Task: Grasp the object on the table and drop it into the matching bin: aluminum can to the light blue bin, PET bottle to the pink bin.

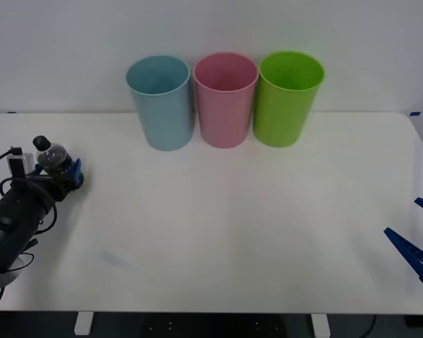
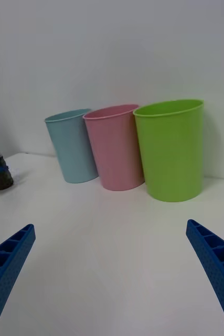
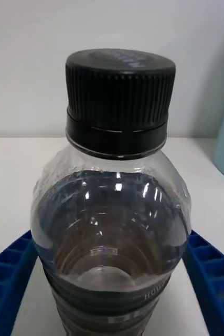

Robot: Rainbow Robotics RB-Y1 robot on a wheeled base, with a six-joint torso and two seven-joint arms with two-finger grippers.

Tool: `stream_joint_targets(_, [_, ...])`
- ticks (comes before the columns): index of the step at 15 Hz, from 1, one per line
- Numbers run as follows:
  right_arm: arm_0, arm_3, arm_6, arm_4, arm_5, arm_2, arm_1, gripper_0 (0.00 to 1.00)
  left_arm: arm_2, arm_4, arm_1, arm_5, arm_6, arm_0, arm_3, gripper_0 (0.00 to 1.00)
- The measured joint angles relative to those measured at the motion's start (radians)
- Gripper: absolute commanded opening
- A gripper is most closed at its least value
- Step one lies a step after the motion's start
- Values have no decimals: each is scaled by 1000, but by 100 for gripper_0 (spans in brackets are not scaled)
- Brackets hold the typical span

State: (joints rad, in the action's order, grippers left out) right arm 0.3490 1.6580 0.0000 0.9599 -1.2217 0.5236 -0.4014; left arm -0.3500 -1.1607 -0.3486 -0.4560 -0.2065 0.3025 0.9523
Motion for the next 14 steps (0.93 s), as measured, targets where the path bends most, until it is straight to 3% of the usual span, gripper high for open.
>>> stream_joint_targets(14, [0, 0, 0, 0, 0, 0, 0, 100, 12, 30, -1, -40, 0, -6, 15, 0])
